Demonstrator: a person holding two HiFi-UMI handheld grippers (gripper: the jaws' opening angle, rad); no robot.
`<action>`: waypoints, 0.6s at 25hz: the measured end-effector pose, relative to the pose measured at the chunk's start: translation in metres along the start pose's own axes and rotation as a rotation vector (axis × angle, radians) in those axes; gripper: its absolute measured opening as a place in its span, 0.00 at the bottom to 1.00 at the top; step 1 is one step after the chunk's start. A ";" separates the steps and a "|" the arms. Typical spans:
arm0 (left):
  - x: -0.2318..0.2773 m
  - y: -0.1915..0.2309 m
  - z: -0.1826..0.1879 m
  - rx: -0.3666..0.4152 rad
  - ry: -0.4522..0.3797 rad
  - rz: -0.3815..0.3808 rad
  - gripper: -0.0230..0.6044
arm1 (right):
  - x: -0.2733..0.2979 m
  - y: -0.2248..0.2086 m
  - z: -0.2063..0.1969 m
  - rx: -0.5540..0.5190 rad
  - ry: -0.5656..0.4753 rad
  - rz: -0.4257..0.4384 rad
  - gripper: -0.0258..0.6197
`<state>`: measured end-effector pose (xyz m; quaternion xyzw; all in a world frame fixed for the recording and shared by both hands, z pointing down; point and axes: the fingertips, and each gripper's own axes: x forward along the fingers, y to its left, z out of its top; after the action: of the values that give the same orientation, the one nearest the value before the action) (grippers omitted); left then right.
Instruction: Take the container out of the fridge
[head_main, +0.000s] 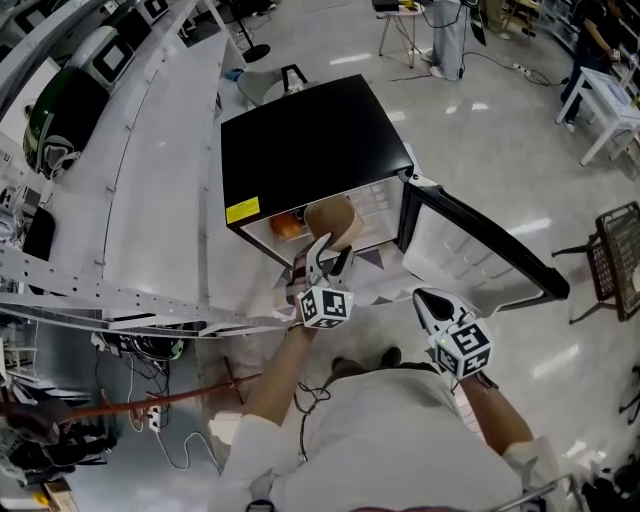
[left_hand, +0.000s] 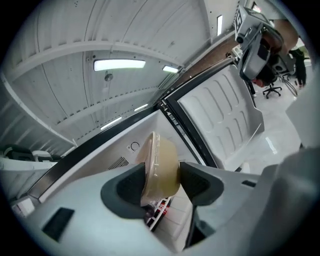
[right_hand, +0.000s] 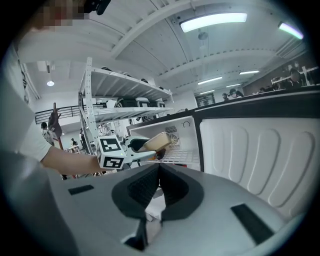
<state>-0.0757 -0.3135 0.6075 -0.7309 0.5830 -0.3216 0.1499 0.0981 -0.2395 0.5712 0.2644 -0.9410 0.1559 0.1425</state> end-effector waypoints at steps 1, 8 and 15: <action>-0.007 0.001 0.001 -0.018 -0.005 0.004 0.39 | 0.001 0.002 0.001 -0.002 -0.002 0.003 0.05; -0.053 0.014 0.008 -0.117 -0.061 0.036 0.39 | 0.013 0.021 0.011 -0.014 -0.025 0.008 0.05; -0.103 0.032 0.013 -0.194 -0.132 0.036 0.39 | 0.026 0.056 0.016 -0.014 -0.024 0.018 0.05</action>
<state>-0.1030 -0.2268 0.5483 -0.7509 0.6134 -0.2120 0.1223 0.0431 -0.2113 0.5539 0.2568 -0.9460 0.1476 0.1317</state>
